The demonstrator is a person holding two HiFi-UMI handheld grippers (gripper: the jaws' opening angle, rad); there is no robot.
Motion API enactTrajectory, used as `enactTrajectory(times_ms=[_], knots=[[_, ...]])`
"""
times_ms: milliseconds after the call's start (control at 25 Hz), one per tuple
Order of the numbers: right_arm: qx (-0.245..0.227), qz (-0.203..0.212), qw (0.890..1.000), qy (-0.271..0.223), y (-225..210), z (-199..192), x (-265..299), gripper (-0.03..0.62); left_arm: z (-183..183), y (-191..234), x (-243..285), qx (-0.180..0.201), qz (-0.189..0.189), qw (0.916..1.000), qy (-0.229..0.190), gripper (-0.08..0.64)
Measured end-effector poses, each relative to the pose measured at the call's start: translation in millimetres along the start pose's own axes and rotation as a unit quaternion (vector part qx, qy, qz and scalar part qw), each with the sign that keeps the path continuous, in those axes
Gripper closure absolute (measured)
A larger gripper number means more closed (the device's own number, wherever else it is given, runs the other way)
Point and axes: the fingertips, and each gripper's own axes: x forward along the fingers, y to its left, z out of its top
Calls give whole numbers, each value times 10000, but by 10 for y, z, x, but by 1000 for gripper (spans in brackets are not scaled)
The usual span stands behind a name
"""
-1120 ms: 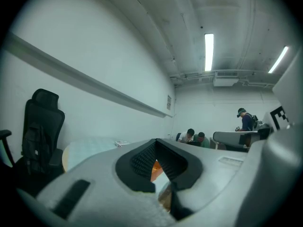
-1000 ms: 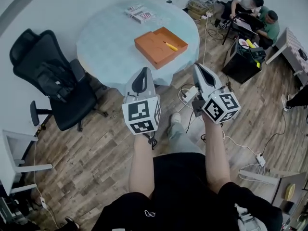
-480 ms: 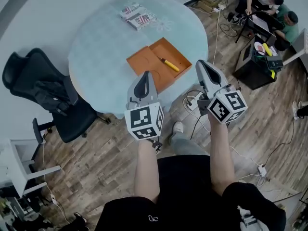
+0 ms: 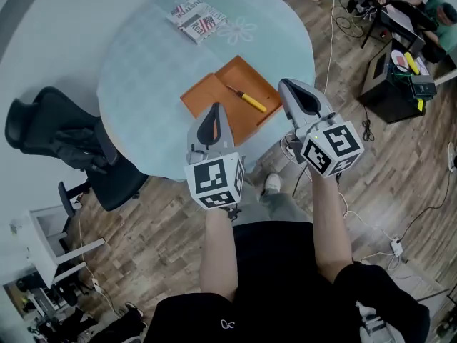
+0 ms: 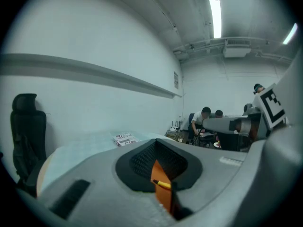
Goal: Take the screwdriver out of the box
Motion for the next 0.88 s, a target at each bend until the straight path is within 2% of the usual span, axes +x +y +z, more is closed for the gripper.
enactTrajectory(times_ms=[80, 240, 280, 440, 520, 600, 760, 880], knots=[[-25, 51, 9994, 353, -40, -212, 131, 588, -145, 18, 92, 153, 50, 9997, 185, 557], [-171, 46, 9928, 1182, -148, -668, 352, 584, -373, 115, 200, -98, 100, 9990, 434, 557], [-205, 19, 9907, 1344, -191, -762, 396, 563, -403, 140, 216, -107, 93, 9987, 484, 557], [-436, 258, 9741, 2202, -304, -1213, 627, 540, -550, 321, 269, -155, 145, 9976, 654, 557], [-544, 498, 9601, 2696, -292, -1466, 725, 535, -668, 450, 268, -241, 255, 9965, 757, 557], [-662, 717, 9417, 3220, -262, -1693, 807, 508, -739, 560, 275, -321, 331, 9956, 816, 557], [-839, 867, 8987, 4216, -227, -2083, 968, 455, -735, 721, 311, -359, 348, 9949, 871, 557], [-1036, 736, 8598, 4946, -247, -2379, 1050, 430, -751, 871, 320, -369, 371, 9944, 914, 557]])
